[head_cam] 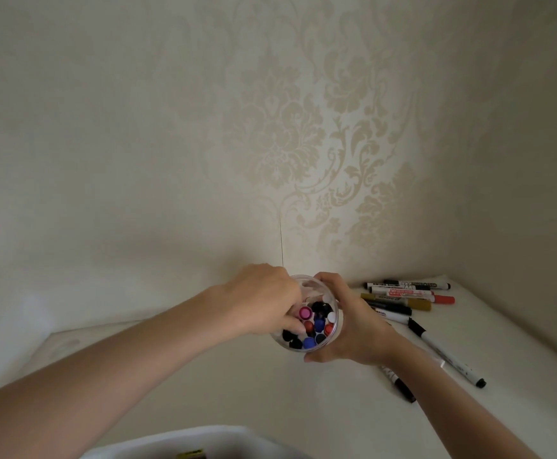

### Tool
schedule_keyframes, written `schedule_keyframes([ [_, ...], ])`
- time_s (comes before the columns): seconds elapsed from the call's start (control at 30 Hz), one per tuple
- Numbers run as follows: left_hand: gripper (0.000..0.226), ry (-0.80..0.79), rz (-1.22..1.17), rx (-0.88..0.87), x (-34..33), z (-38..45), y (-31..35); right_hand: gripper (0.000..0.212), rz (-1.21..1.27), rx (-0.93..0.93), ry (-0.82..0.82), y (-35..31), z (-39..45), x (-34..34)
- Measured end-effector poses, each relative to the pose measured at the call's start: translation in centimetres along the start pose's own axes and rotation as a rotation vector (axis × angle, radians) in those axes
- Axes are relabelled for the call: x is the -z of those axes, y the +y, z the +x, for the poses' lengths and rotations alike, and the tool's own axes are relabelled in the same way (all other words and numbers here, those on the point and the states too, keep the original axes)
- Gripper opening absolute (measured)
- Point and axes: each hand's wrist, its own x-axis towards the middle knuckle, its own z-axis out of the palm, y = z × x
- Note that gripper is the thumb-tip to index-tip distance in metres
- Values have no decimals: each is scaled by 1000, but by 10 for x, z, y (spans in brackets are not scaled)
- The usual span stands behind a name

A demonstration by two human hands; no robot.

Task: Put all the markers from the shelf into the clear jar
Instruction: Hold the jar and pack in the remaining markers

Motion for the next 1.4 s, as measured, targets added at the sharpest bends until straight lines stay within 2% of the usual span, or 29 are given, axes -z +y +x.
schedule_keyframes([
  [0.07, 38, 89, 48, 35, -5, -1, 5, 108, 21, -8, 8, 1, 0, 0],
  [0.13, 40, 186, 90, -10, -9, -1, 11, 107, 28, -9, 8, 0, 0, 1],
  [0.23, 43, 141, 76, -119, -12, 5, 20, 107, 16, -14, -6, 0, 2, 0],
  [0.33, 30, 154, 56, -119, -13, 10, 18, 108, 33, -30, 16, 4, 2, 1],
  [0.43, 21, 197, -231, -108, -14, 1, 7, 109, 38, -29, 45, 10, -1, 2],
  [0.47, 19, 265, -367, -98, -14, -4, 3, 110, 38, -33, 44, 11, -2, 2],
  [0.57, 7, 651, -627, -30, -17, -10, -18, 110, 47, -42, 41, 15, -2, 3],
  [0.6, 13, 705, -726, -2, -21, -12, -25, 110, 49, -38, 43, 16, -2, 3],
  [0.63, 30, 657, -839, 17, -26, -13, -32, 110, 57, -34, 47, 17, -3, 2],
  [0.67, 56, 510, -934, 21, -34, -13, -37, 111, 72, -34, 52, 18, -3, 2],
  [0.73, 111, 187, -961, -14, -55, -10, -36, 111, 112, -44, 57, 20, -3, 3],
  [0.77, 126, 124, -955, -47, -65, -6, -31, 110, 119, -45, 57, 19, -2, 3],
  [0.8, 131, 136, -987, -74, -73, 0, -26, 108, 106, -44, 57, 16, -2, 5],
  [0.9, 114, 329, -1116, -97, -85, 17, -9, 114, 14, -97, 12, 11, -7, 17],
  [0.97, 105, 442, -1079, -126, -93, 22, -1, 119, -52, -187, -29, 14, -22, 30],
  [1.03, 103, 498, -1019, -138, -102, 22, 3, 103, -300, -311, 3, 24, -45, 38],
  [1.1, 102, 539, -1015, -117, -106, 23, 3, 82, -692, -488, -8, 36, -69, 34],
  [1.17, 102, 579, -1036, -77, -108, 25, 1, 75, -895, -587, -52, 43, -84, 17],
  [1.23, 101, 594, -1048, -43, -110, 28, -1, 71, -944, -567, -10, 47, -88, -1],
  [1.33, 102, 595, -1073, -7, -114, 29, -5, 63, -885, -560, 63, 49, -86, -7],
  [1.4, 102, 615, -1113, 14, -117, 29, -10, 59, -902, -563, 52, 50, -87, -6],
])
